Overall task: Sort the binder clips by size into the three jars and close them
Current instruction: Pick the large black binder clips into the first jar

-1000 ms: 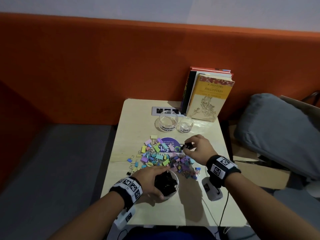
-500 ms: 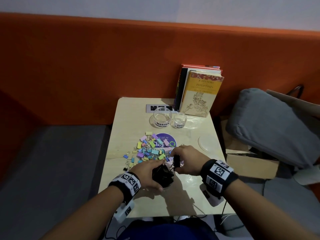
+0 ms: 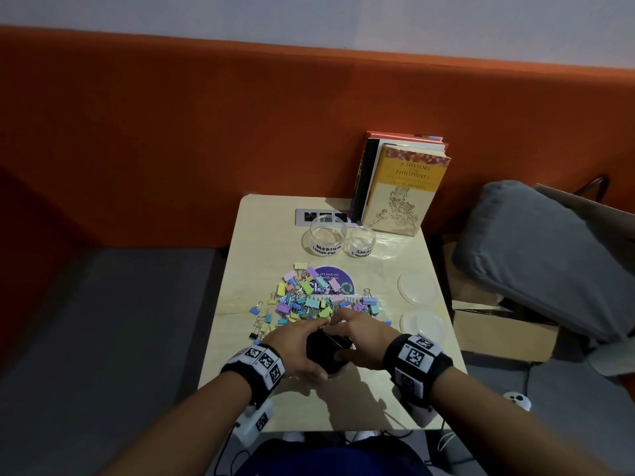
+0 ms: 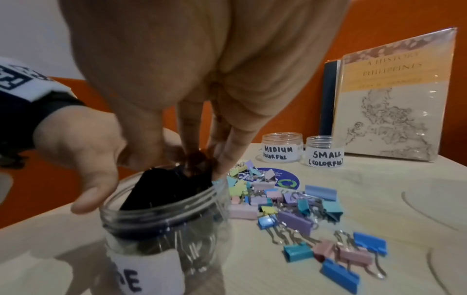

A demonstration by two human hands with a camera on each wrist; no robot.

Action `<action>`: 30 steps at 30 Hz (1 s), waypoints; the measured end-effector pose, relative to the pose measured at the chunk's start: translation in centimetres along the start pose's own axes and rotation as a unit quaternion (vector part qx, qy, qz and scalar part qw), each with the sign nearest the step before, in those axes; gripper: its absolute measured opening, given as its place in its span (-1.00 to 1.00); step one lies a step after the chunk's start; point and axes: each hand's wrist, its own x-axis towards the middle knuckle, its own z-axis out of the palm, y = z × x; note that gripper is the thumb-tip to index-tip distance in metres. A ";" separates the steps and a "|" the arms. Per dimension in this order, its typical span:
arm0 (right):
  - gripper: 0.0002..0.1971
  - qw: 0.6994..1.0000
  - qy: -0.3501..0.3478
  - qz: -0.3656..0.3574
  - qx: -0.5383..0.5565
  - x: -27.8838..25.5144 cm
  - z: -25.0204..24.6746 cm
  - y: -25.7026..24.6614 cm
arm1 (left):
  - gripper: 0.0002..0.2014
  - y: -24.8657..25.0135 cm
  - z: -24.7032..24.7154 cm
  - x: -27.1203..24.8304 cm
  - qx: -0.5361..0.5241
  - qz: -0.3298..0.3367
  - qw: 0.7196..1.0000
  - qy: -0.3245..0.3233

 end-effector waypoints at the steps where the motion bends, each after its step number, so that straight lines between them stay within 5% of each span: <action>1: -0.53 1.000 0.006 0.006 -0.003 0.1 0.3 0.2 | 0.05 0.1 0.0 0.0 0.000 -0.001 1.000 0.000; 7: -0.54 0.990 0.068 0.108 0.061 0.7 1.2 -0.1 | 0.07 -0.1 0.1 0.1 0.000 -0.003 1.000 -0.001; 12: -0.88 0.986 0.056 0.155 0.020 1.3 1.1 -0.7 | 0.08 0.2 0.0 0.0 0.009 -0.008 1.000 -0.003; 19: -0.83 0.981 0.047 0.180 0.049 1.4 1.0 -1.0 | 0.09 0.1 -0.1 -0.1 0.034 0.009 0.999 -0.014; 21: -0.92 0.981 0.054 0.172 0.071 1.0 1.1 0.1 | -0.01 -0.2 -0.2 0.0 0.023 0.022 0.999 -0.024; 26: -0.75 0.977 0.070 0.172 0.104 -0.1 1.6 1.6 | -0.46 -0.5 -1.3 -0.2 -0.026 0.017 0.999 0.017; 30: -0.83 0.974 0.085 0.159 0.139 -0.7 1.9 2.0 | -0.61 0.0 -1.7 -0.1 -0.020 0.008 0.999 0.031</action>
